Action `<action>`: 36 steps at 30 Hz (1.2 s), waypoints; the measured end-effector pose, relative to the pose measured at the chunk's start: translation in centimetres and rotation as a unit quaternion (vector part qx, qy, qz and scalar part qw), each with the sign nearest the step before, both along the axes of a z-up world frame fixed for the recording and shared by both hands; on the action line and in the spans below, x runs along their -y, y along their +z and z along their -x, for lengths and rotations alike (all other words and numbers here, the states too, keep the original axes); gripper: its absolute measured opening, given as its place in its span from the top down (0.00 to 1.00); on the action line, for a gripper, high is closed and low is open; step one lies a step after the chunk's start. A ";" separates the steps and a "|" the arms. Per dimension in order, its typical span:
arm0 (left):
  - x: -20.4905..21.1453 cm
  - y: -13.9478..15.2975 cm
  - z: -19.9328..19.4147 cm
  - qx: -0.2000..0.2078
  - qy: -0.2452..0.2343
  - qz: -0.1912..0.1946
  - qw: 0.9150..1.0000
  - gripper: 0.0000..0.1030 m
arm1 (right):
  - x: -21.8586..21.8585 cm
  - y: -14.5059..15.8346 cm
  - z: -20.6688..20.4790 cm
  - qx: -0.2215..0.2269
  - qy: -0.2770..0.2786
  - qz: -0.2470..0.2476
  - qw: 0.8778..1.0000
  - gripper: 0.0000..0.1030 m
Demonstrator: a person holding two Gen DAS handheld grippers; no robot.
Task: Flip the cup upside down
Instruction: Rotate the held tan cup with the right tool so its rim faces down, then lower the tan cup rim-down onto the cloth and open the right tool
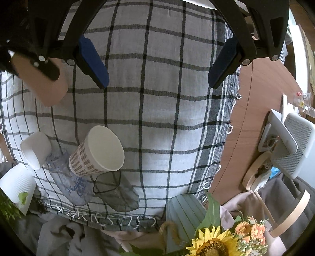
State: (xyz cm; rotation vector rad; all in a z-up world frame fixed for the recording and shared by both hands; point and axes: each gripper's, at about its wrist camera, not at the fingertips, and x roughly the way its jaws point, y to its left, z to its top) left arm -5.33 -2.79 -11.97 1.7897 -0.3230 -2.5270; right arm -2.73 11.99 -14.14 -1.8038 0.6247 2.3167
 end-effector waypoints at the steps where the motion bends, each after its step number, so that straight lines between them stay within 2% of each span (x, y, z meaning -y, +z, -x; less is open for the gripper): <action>1: 0.0 0.0 0.0 -0.001 0.000 0.001 1.000 0.00 | 0.1 -0.1 -0.2 0.006 0.002 0.002 1.000 0.32; 7: -0.2 -0.1 -0.1 -0.003 -0.005 0.012 1.000 0.00 | 0.3 -2.0 -1.0 0.036 0.002 0.028 0.999 0.33; 18: -0.3 -0.2 -0.2 0.002 -0.004 0.015 1.000 0.00 | 0.1 -1.8 -1.5 0.032 0.010 0.021 0.999 0.32; 21: -0.2 0.5 -0.5 -0.006 0.000 0.012 1.000 0.01 | -0.3 -0.9 -1.8 0.018 0.004 0.017 1.000 0.31; 22: -0.4 0.8 -0.6 -0.008 -0.001 0.011 1.000 0.01 | -0.4 -0.4 -1.8 0.010 0.003 0.014 1.000 0.24; 23: -0.5 1.2 -0.8 -0.012 -0.004 0.009 1.000 0.01 | -0.6 0.3 -2.0 -0.001 0.002 0.012 1.000 0.22; 26: -1.4 2.2 -1.4 -0.015 -0.022 0.000 1.000 0.01 | -1.7 2.6 -2.9 -0.030 -0.005 0.001 1.000 0.21; 29: -2.7 2.5 -1.7 0.001 -0.042 -0.025 0.999 0.01 | -3.1 4.5 -3.8 -0.052 -0.027 -0.023 0.998 0.21; 32: -4.6 2.3 -1.9 0.037 -0.067 -0.067 0.995 0.01 | -4.6 5.9 -4.8 -0.064 -0.054 -0.035 0.996 0.21; 36: -7.2 1.2 -2.0 0.077 -0.089 -0.089 0.989 0.01 | -6.8 6.3 -5.4 -0.065 -0.076 -0.035 0.994 0.21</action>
